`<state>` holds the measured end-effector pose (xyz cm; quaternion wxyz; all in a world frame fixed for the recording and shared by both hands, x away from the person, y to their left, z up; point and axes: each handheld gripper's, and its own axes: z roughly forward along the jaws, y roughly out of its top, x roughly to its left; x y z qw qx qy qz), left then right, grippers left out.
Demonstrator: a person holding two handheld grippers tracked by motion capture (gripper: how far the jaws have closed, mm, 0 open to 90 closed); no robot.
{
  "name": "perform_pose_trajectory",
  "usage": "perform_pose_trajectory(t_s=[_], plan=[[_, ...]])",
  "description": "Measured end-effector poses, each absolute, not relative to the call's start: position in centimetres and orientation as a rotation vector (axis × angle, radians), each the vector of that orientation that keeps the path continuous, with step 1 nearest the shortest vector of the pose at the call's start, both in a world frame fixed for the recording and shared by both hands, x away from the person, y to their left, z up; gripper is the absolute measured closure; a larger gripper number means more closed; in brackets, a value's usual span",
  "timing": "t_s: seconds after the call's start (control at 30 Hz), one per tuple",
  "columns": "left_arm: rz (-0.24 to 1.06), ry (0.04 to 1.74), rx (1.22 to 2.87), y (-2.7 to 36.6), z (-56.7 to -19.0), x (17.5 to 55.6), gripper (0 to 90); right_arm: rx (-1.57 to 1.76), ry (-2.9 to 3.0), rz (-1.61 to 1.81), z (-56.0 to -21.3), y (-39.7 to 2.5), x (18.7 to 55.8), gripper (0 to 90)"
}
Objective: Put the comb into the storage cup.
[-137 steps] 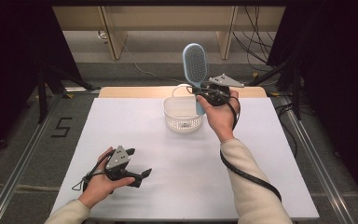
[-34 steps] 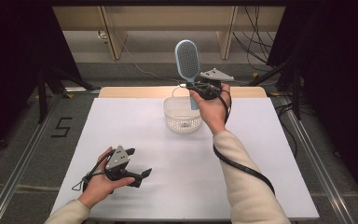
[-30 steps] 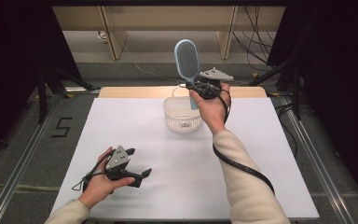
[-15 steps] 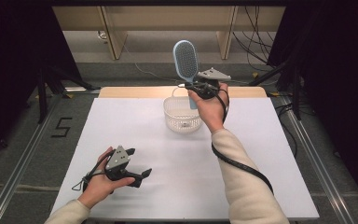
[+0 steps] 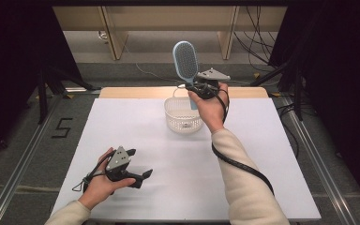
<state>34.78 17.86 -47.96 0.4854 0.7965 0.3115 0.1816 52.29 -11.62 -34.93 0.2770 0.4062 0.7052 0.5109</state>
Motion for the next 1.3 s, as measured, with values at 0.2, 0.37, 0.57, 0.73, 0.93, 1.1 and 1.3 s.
perform_pose_trajectory(t_s=[0.2, 0.37, 0.57, 0.73, 0.93, 1.1, 1.3], plan=[[0.442, 0.757, 1.939, 17.8, -48.0, 34.8, 1.6, 1.092, 1.898, 1.357, -35.1, -11.6, 52.5, 70.8], [0.442, 0.757, 1.938, 17.9, -48.0, 34.8, 1.6, 1.096, 1.896, 1.359, -35.2, -11.6, 52.6, 70.7], [0.44, 0.756, 1.939, 17.8, -47.9, 34.8, 1.6, 1.097, 1.893, 1.36, -35.4, -11.6, 52.7, 70.7], [0.442, 0.757, 1.939, 17.8, -47.9, 34.8, 1.6, 1.1, 1.899, 1.367, -35.6, -11.6, 52.8, 70.7], [0.44, 0.756, 1.939, 17.8, -47.9, 34.8, 1.6, 1.099, 1.907, 1.363, -35.8, -11.5, 52.9, 70.7], [0.441, 0.756, 1.938, 17.9, -47.9, 34.8, 1.6, 1.106, 1.908, 1.36, -35.9, -11.5, 53.1, 70.7], [0.441, 0.754, 1.94, 17.8, -47.9, 34.8, 1.6, 1.111, 1.907, 1.352, -36.1, -11.7, 53.2, 70.7]])
